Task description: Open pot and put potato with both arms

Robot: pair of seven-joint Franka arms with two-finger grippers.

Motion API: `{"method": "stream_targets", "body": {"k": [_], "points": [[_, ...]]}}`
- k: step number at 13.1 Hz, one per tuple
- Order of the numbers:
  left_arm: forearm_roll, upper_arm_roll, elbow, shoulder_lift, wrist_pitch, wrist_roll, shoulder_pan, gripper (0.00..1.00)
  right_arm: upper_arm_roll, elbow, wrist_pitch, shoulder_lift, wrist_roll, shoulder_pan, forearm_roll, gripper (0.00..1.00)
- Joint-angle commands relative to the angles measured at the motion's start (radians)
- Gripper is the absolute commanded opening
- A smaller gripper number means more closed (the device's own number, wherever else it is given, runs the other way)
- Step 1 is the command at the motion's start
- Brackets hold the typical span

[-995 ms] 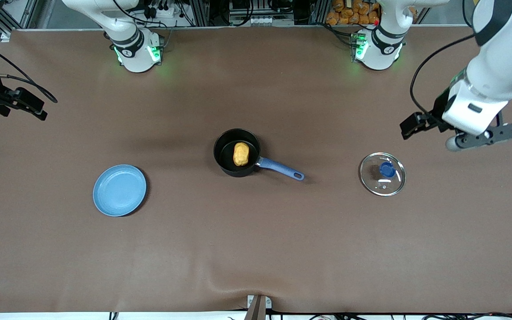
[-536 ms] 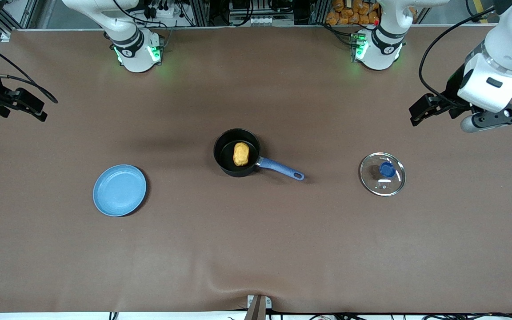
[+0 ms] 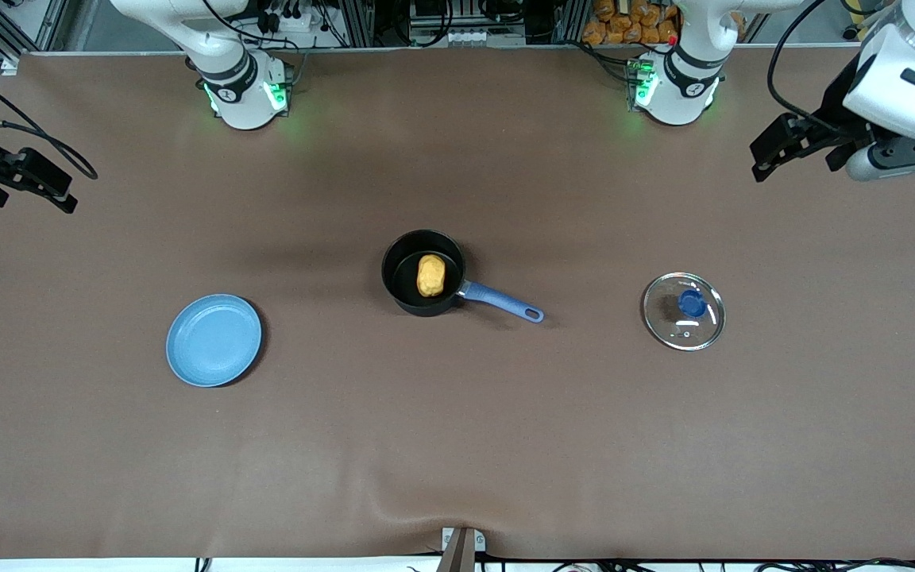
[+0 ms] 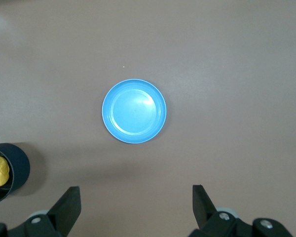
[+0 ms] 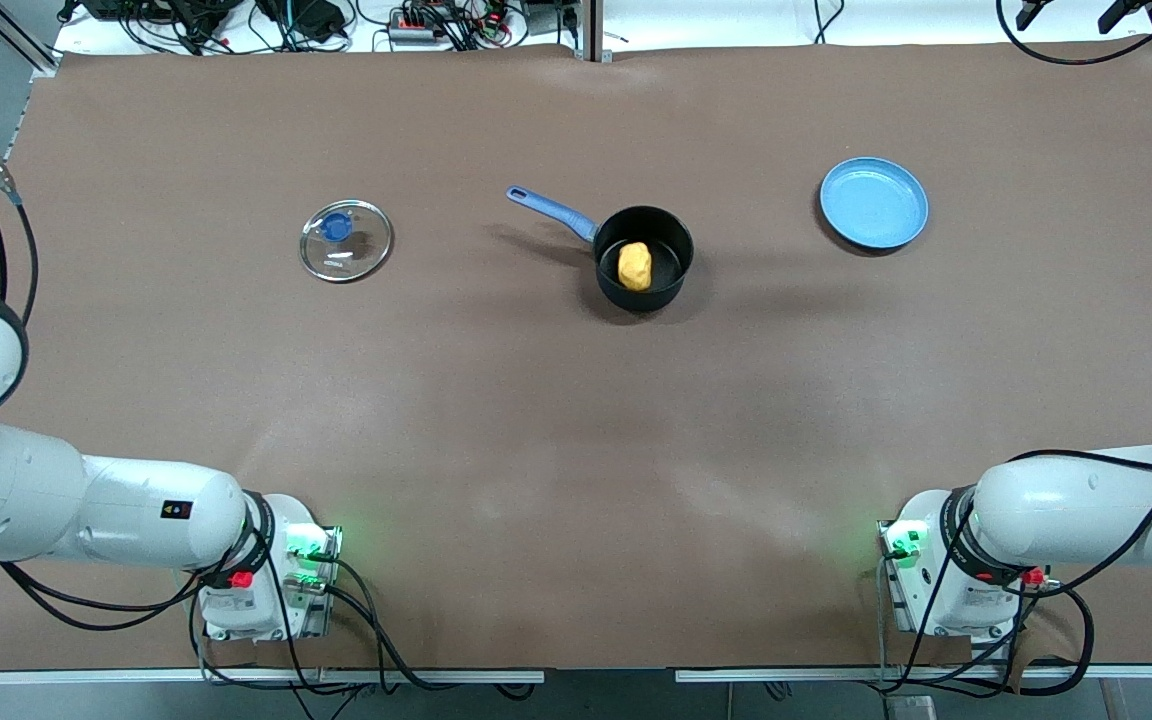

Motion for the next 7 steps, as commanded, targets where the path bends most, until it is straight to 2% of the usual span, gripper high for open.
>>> {"method": "stream_targets", "body": {"k": [1,4,7], "points": [[0.019,0.005,-0.073,-0.068,-0.007,0.102,0.02,1.0,-0.008,0.009,-0.016,-0.004,-0.009,0.009,-0.007,1.0],[0.019,0.077,-0.108,-0.1,-0.007,0.211,0.012,1.0,-0.008,0.007,-0.016,-0.004,-0.009,0.009,-0.007,1.0],[0.019,0.095,-0.144,-0.12,-0.005,0.231,0.015,1.0,-0.008,0.006,-0.025,-0.007,-0.009,0.005,-0.007,1.0]]}}
